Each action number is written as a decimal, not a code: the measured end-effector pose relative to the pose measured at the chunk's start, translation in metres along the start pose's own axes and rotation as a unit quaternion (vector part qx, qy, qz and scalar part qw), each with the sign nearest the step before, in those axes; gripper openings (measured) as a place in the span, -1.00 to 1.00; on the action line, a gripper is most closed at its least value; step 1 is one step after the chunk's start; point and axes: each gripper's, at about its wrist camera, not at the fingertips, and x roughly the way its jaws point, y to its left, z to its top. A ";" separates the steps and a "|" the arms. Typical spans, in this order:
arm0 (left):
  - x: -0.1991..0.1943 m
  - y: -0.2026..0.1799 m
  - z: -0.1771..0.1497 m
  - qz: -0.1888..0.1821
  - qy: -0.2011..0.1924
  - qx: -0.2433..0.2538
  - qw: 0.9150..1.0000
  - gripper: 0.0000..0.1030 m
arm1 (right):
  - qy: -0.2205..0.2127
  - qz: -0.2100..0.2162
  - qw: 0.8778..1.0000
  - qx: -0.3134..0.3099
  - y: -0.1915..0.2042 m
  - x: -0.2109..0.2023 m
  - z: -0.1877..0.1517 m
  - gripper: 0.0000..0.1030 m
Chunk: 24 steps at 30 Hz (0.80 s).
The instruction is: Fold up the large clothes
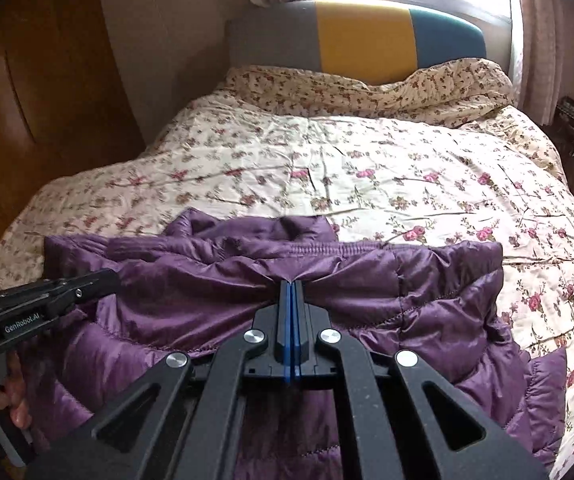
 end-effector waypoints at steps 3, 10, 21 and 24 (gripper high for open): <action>0.015 0.013 -0.002 0.004 0.007 -0.018 1.000 -0.97 | 0.012 -0.009 1.000 0.002 0.000 0.017 -0.005 -1.00; 0.031 0.032 -0.008 -0.002 0.006 -0.053 0.999 -0.97 | 0.034 -0.021 0.999 0.000 -0.002 0.042 -0.012 -0.99; 0.043 0.036 -0.020 0.004 -0.013 -0.062 0.998 -0.97 | 0.048 -0.025 0.999 0.009 -0.010 0.073 -0.029 -1.00; 0.048 0.034 -0.021 0.012 -0.014 -0.060 0.998 -0.97 | 0.047 -0.020 0.999 0.014 -0.012 0.075 -0.029 -1.00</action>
